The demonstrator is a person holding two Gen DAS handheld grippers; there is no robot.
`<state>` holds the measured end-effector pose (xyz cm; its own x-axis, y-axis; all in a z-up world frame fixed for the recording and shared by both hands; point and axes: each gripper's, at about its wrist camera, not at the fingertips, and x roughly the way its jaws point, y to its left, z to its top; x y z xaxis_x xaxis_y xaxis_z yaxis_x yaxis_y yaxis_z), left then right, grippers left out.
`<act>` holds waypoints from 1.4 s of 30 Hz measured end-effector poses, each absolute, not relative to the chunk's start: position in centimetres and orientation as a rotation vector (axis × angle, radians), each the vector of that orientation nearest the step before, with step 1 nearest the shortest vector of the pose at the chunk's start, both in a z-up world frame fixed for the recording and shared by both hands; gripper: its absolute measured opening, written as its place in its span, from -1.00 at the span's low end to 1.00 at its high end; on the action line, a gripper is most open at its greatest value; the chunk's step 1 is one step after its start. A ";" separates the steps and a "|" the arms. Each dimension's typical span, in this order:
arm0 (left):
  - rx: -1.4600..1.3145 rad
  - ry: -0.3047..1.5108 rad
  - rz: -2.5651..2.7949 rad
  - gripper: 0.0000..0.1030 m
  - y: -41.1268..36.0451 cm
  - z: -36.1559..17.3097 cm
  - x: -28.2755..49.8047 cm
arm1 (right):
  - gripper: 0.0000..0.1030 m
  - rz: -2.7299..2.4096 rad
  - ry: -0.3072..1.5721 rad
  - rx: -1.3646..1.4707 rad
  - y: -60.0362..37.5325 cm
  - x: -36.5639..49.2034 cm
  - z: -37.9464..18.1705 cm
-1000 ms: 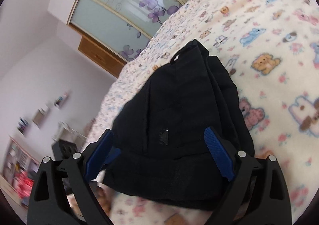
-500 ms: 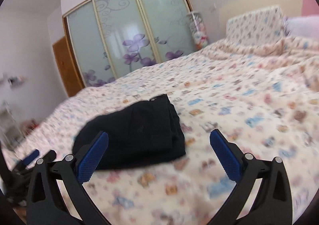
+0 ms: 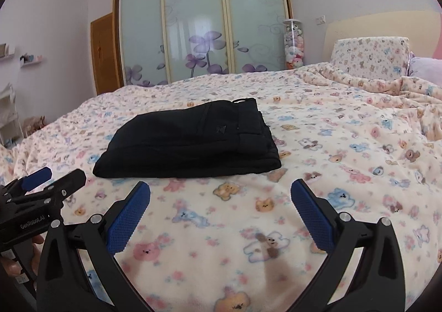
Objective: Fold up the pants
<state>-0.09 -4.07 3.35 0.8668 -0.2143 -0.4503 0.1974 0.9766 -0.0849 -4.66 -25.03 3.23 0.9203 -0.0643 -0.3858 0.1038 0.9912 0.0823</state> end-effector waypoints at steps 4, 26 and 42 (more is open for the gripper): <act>-0.051 0.508 -0.201 0.97 -3.6 2.6 0.2 | 0.97 -0.096 0.405 0.087 -24.7 -4.5 2.9; 0.017 0.621 -0.175 0.97 -3.9 0.6 1.1 | 0.97 -0.129 0.458 0.055 -24.1 -3.8 2.1; 0.018 0.635 -0.173 0.97 -4.0 0.4 1.4 | 0.97 -0.129 0.475 0.072 -24.4 -3.6 1.8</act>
